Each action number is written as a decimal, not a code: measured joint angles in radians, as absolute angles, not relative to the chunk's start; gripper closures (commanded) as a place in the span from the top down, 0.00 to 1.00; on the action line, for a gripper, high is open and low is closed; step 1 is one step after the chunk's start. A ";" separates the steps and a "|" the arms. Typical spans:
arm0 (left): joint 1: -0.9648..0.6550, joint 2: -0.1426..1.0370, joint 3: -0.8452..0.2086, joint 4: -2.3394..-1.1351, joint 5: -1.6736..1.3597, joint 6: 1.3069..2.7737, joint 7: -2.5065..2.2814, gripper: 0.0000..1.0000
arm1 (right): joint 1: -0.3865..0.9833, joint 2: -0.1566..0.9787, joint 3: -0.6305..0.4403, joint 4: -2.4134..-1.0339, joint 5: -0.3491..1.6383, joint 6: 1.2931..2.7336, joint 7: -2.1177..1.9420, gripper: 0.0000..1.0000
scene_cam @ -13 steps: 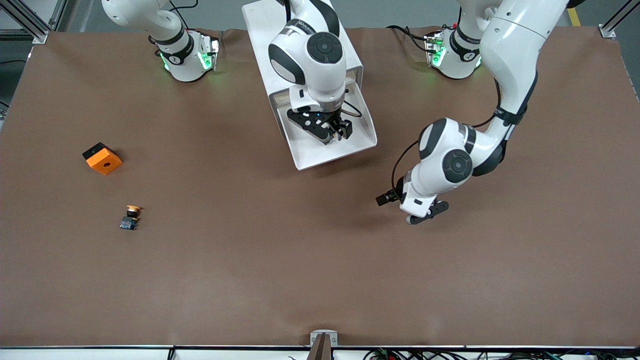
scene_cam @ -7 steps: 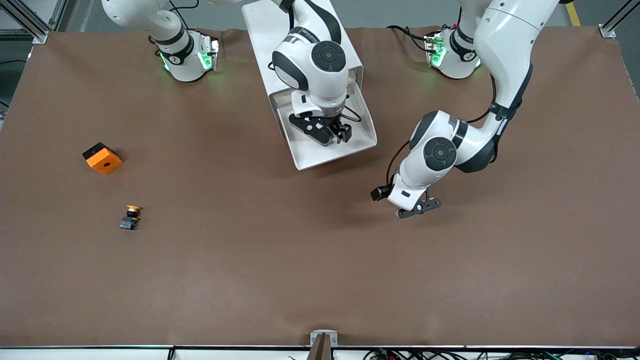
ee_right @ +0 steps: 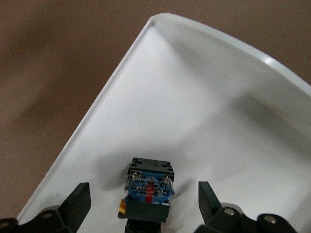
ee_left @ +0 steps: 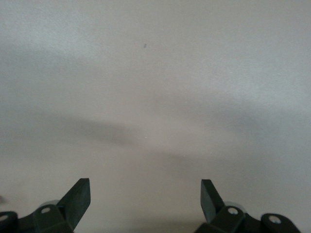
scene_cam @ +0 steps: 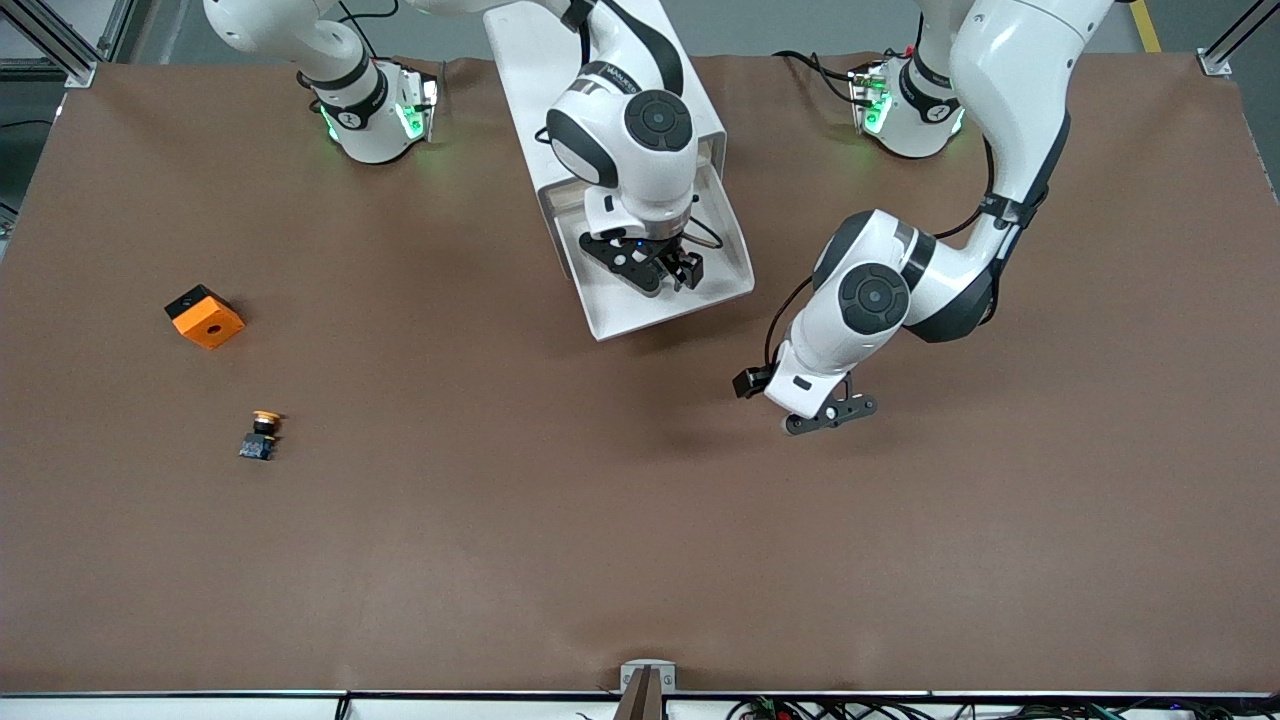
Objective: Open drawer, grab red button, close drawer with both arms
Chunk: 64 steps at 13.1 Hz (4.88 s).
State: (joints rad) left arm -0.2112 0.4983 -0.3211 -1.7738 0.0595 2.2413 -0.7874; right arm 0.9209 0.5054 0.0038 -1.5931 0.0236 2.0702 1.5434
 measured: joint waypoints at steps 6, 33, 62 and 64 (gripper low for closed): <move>-0.210 0.499 -0.321 -1.774 0.067 2.217 -0.787 1.00 | 0.921 0.506 0.004 -1.593 0.025 2.079 1.549 0.14; -0.294 0.509 -0.537 -1.826 0.067 2.138 -1.071 1.00 | 0.181 0.339 -0.031 -1.774 0.029 2.151 0.410 0.00; -0.287 0.578 -0.470 -1.520 -0.096 1.882 -1.242 1.00 | 0.009 0.595 -0.029 -1.856 -0.058 2.470 0.250 1.00; -0.219 0.548 -0.455 -1.468 -0.084 1.812 -1.150 1.00 | 0.009 0.595 -0.029 -1.832 -0.058 2.421 0.246 1.00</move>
State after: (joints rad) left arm -0.2194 0.5483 -0.4547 -1.4682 -0.0835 1.8116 -1.1498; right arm 0.0088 0.5946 -0.0286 -1.8316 -0.0576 2.4213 0.2461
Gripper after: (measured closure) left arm 0.000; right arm 0.000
